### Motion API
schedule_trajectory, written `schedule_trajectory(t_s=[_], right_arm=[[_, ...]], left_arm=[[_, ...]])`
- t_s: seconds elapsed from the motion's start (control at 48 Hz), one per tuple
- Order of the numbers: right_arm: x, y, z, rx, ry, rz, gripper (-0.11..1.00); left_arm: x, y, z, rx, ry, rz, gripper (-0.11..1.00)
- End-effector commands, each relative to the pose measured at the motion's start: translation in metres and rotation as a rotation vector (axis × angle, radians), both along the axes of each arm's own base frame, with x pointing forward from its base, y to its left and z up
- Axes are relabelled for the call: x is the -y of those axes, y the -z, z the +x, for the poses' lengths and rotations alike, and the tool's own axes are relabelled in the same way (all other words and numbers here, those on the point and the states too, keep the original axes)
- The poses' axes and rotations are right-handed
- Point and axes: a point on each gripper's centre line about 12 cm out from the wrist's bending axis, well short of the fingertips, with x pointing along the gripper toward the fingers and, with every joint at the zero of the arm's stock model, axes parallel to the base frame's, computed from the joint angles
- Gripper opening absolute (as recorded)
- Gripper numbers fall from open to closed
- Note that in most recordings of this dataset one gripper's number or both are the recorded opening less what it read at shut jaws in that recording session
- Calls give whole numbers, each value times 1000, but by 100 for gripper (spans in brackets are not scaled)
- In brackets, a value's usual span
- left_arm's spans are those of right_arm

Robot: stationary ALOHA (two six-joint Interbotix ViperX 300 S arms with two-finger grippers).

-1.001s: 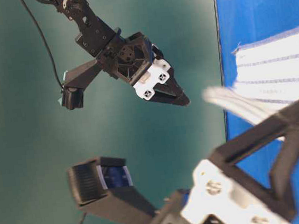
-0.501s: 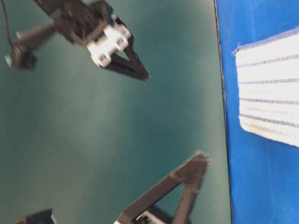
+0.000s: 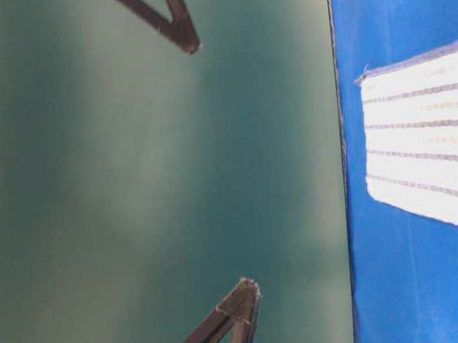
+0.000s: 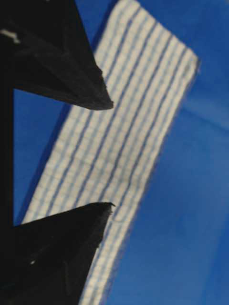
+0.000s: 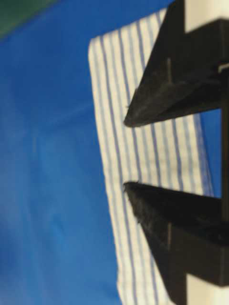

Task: Fold the blue towel.
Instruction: 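Move both grippers to the strip's far end and grasp its corners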

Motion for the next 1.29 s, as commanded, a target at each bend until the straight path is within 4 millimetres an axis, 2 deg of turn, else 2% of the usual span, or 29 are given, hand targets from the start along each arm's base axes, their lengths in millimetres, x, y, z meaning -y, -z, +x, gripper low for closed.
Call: schedule_trajectory(t_s=[0.0,0.438,0.584,0.667,0.792,0.98,1.272], right_arm=[[-2,-4,1,25,-3,6,55],[6,-3,7,18,13,4,55],[31,-1,11,17,94,12,59],[48,4,14,-1,140,18,62],[74,19,23,-48,203,35,64],[109,55,36,-137,275,74,64],[152,109,44,-235,347,112,64]], left_arm=[[-1,-8,1,32,-2,11,71],[-3,-9,4,36,-1,18,71],[-14,-12,12,54,-22,46,75],[-30,-6,19,36,-53,63,78],[-52,12,34,-3,-95,58,82],[-86,40,62,-61,-145,48,84],[-138,85,84,-145,-215,43,84]])
